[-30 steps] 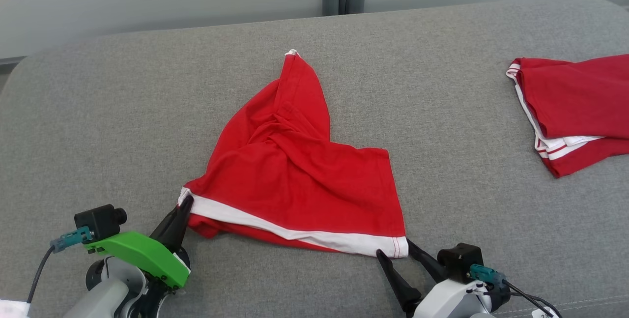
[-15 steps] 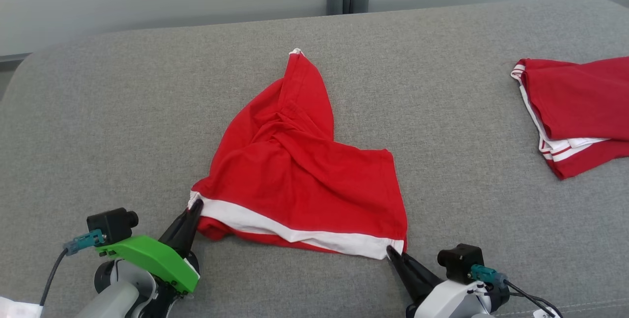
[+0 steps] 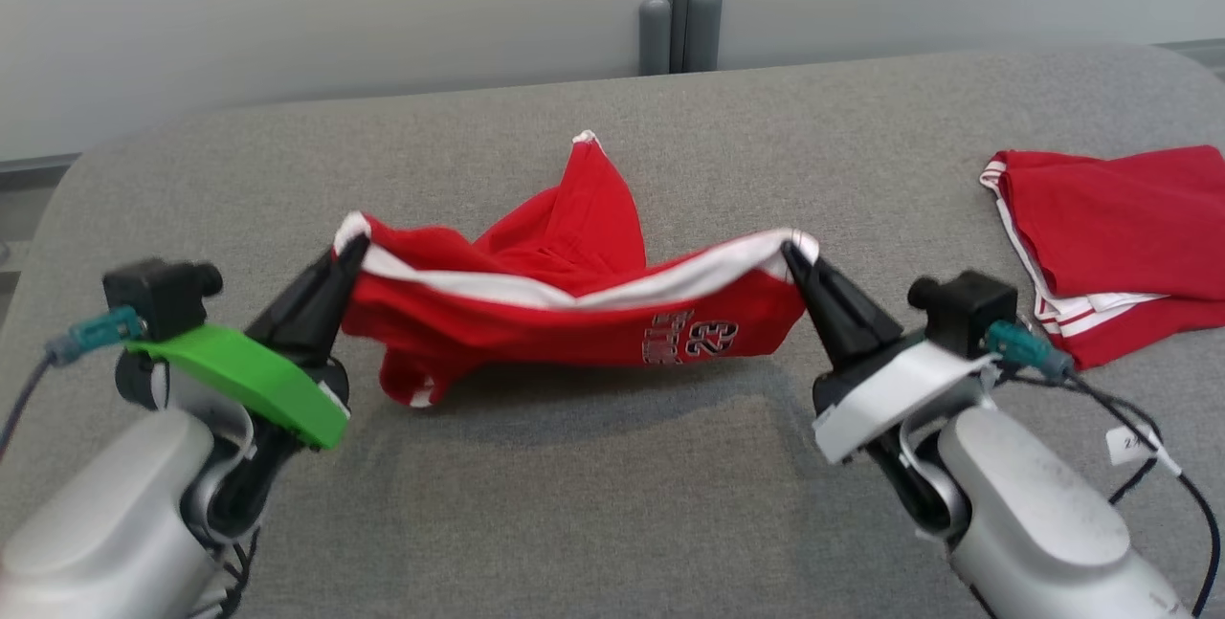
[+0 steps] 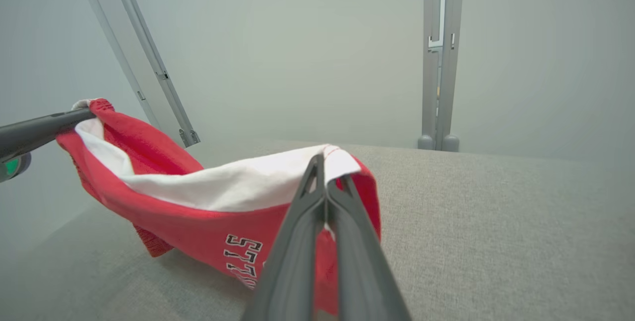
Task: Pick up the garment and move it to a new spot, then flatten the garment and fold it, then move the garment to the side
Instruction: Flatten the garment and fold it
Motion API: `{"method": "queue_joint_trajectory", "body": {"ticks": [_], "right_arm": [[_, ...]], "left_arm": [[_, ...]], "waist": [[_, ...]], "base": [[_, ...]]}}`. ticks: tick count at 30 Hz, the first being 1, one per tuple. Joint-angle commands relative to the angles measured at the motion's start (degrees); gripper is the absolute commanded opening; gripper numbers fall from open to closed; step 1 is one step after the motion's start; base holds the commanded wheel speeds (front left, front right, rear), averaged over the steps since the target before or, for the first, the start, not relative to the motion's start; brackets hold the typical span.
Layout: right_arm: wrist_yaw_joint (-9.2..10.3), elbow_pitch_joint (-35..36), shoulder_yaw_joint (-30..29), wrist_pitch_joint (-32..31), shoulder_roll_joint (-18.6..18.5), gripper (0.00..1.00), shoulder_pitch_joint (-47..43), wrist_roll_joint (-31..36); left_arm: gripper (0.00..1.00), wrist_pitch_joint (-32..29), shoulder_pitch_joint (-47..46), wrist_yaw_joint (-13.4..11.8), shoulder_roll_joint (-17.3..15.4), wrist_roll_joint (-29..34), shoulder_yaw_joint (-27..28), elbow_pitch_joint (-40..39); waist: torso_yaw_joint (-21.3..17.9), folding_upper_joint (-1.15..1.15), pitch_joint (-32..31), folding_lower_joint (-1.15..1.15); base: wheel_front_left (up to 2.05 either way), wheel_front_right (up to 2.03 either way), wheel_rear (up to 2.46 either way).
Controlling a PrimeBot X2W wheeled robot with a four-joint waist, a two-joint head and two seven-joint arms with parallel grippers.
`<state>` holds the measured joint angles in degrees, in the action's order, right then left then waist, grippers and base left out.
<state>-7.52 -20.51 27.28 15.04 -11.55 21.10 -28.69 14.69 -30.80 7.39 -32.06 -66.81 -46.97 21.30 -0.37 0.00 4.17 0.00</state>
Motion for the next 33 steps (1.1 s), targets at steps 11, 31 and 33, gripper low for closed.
{"method": "queue_joint_trajectory", "body": {"ticks": [11, 31, 33], "right_arm": [[0.08, -8.4, 1.5, 0.1, -6.4, 0.00, 30.6, 1.4], [0.08, -24.6, -6.8, 0.1, -5.6, 0.00, 68.4, 16.3], [0.08, -23.4, -8.4, 0.1, -5.3, 0.00, 68.4, 17.8]], "left_arm": [[0.00, -10.5, -25.8, 0.2, -4.0, 2.2, -1.4, -1.2], [0.00, 0.4, -60.1, 0.1, 8.3, 13.0, -0.4, 13.6], [0.00, 0.6, -59.6, 0.1, 9.0, 13.3, 1.7, 12.8]], "waist": [[1.1, 0.00, 2.3, 0.00], [2.2, 0.00, 21.4, 0.00], [2.3, 0.00, 22.4, 0.00]], "base": [[0.00, 0.00, 0.00], [0.00, 0.00, 0.00], [0.00, 0.00, 0.00]]}}
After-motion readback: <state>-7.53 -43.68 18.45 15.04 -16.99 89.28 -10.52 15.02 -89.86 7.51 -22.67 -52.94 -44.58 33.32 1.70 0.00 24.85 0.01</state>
